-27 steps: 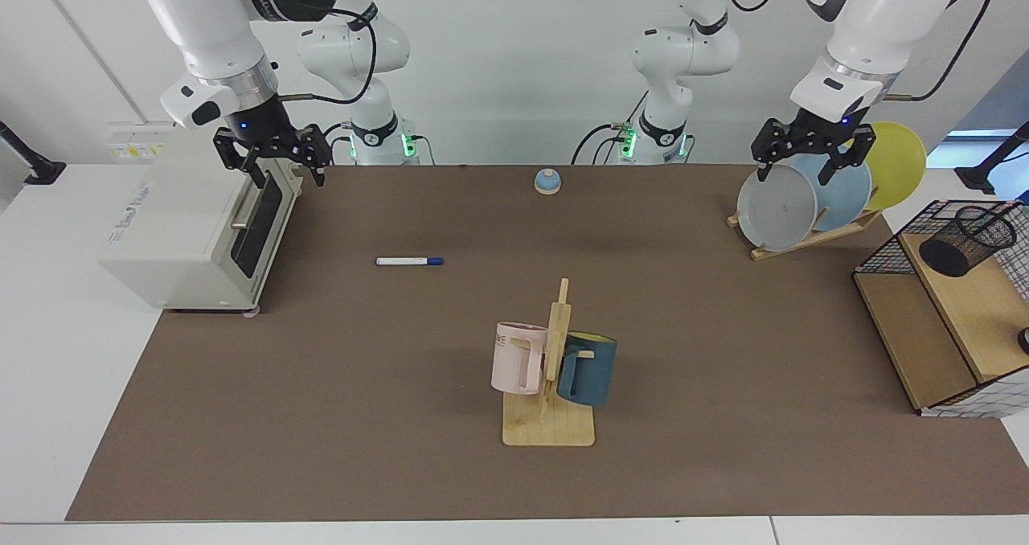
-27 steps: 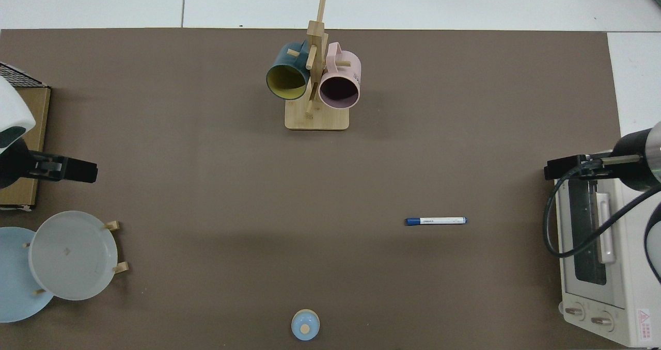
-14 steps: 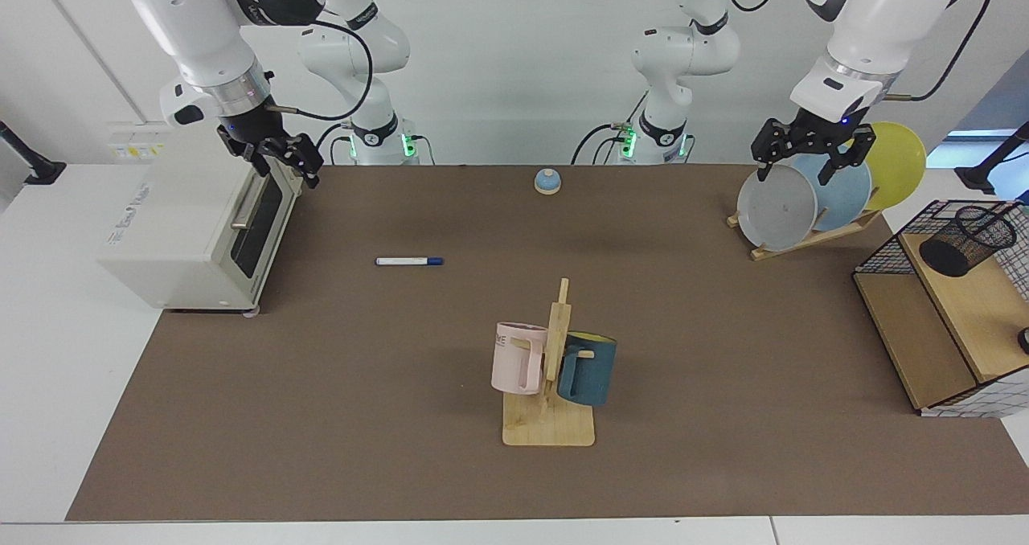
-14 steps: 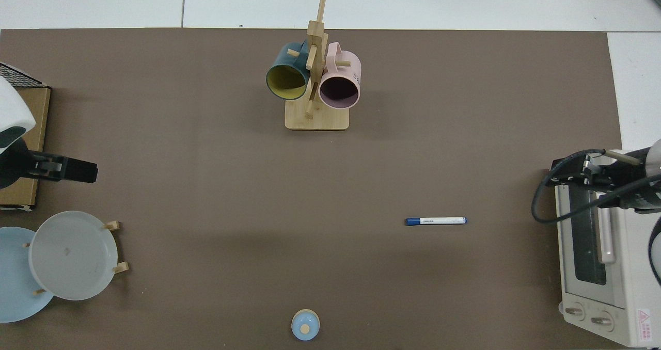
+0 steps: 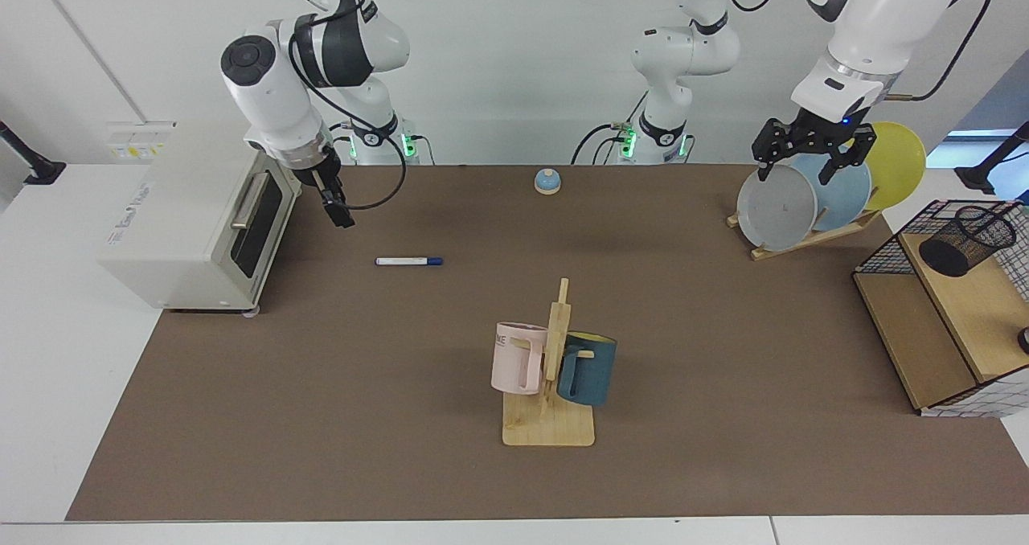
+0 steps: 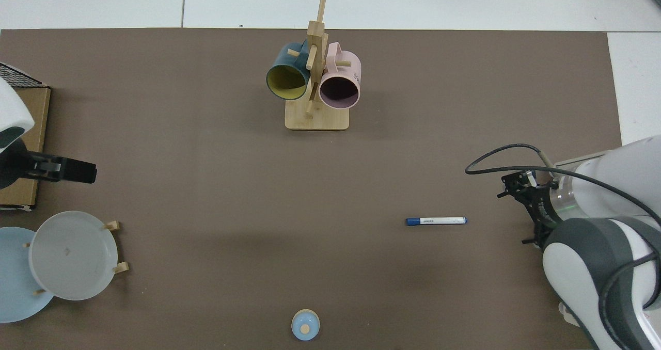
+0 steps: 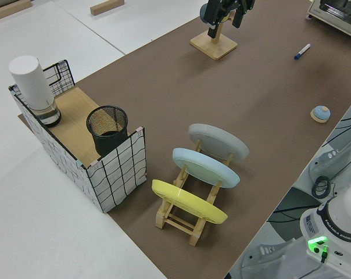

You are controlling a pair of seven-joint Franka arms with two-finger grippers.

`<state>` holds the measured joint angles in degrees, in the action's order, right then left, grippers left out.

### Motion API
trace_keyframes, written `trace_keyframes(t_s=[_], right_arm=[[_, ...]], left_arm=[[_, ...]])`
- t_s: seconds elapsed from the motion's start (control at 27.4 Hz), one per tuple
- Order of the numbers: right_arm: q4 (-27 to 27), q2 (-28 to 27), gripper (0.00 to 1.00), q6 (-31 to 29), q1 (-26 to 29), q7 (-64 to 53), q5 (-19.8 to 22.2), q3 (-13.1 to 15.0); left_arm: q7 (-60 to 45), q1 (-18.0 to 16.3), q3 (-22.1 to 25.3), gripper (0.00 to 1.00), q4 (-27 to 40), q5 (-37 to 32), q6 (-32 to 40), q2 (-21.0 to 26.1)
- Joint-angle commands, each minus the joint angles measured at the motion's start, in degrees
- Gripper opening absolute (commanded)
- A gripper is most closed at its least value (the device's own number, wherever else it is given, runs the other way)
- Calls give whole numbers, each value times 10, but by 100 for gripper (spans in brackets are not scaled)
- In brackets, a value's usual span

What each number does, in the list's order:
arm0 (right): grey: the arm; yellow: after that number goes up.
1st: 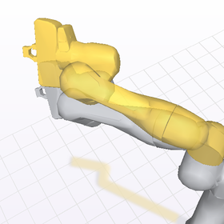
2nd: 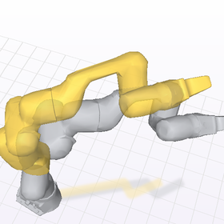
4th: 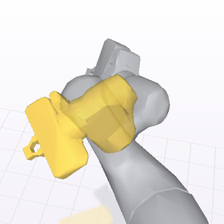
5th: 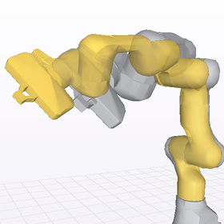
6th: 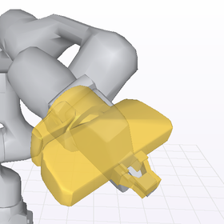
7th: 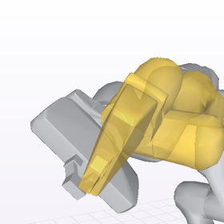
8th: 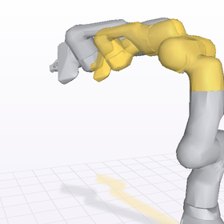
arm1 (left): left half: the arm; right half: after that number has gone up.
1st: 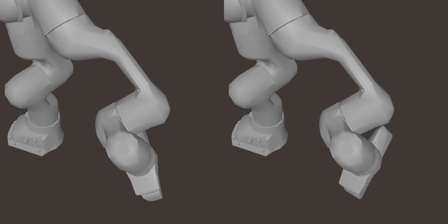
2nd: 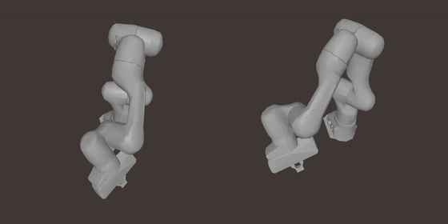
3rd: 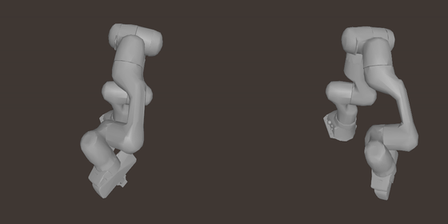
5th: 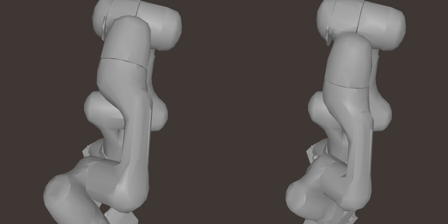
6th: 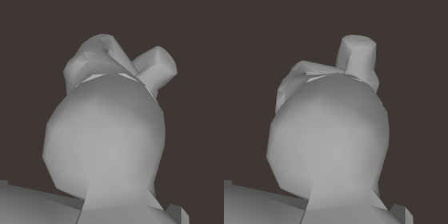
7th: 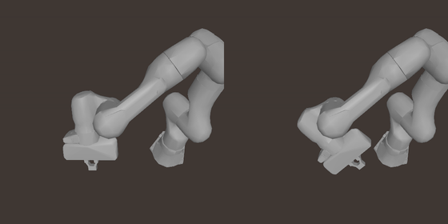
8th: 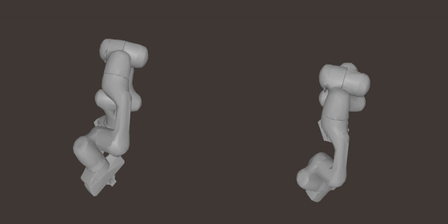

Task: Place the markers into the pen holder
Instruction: 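Lower the open right gripper over the white marker's body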

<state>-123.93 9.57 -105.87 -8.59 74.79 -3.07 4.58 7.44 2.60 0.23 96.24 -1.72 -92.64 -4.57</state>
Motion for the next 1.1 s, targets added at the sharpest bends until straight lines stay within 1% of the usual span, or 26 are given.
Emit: trace_keyframes(t_s=[0.0, 0.04, 0.11, 0.18, 0.29, 0.4, 0.51, 0.69, 0.8, 0.95, 1.06], right_arm=[[-67, 10, 100, -60, -5, 106, -11, -1], [-74, 5, 100, -70, -9, 118, -18, -1], [-85, -4, 100, -91, -5, 143, -57, 0], [-92, -12, 100, -108, -5, 163, -75, 0], [-110, -24, 100, -142, -12, 166, -76, -1], [-133, -40, 100, -199, -28, 173, -77, -1], [-139, -66, 100, -235, -34, 174, -80, 0], [-141, -81, 100, -251, -35, 155, -81, 0], [-142, -88, 100, -251, -33, 116, -82, 0], [-143, -99, 100, -252, -33, 97, -82, 0], [-154, -102, 100, -268, -33, 84, -82, 0]], left_arm=[[3, 2, -4, 100, 15, -2, 3, -11], [4, 6, -4, 100, 17, -2, 3, -11], [5, 10, -5, 100, 18, 0, 3, -11], [10, 21, -5, 100, 18, 5, 3, -11], [18, 34, -4, 100, 25, 6, -4, -11], [26, 43, -6, 100, 26, 7, -5, -11], [29, 47, -7, 100, 26, 7, -2, -11], [44, 46, -4, 100, 30, 28, 4, -11], [72, 46, -3, 100, 33, 29, 3, -13], [111, 42, -3, 100, 36, 29, 2, -13], [143, 40, -3, 100, 39, 30, 2, -13]])
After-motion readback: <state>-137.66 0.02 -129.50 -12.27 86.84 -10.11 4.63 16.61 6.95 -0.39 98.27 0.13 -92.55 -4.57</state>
